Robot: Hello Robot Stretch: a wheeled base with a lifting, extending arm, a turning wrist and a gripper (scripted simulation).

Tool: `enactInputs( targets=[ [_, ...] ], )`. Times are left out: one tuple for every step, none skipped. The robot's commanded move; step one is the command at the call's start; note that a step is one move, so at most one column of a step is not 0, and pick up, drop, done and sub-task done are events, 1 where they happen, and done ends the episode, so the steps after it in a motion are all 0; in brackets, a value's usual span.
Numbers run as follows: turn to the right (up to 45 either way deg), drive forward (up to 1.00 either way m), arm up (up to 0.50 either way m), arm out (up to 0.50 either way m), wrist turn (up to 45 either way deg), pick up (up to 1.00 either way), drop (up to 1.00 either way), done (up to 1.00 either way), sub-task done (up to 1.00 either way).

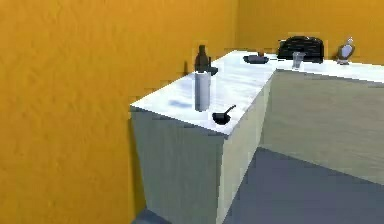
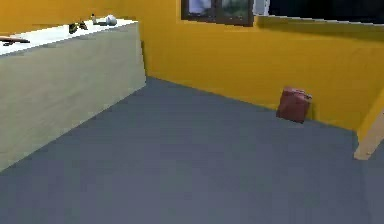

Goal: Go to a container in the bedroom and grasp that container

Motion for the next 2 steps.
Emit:
enactInputs(
  targets=[
    [45.0,0.0,0.0,0.0,0.0,0.0,0.0,0.0,0.0],
    [45.0,0.0,0.0,0.0,0.0,0.0,0.0,0.0,0.0]
  ],
)
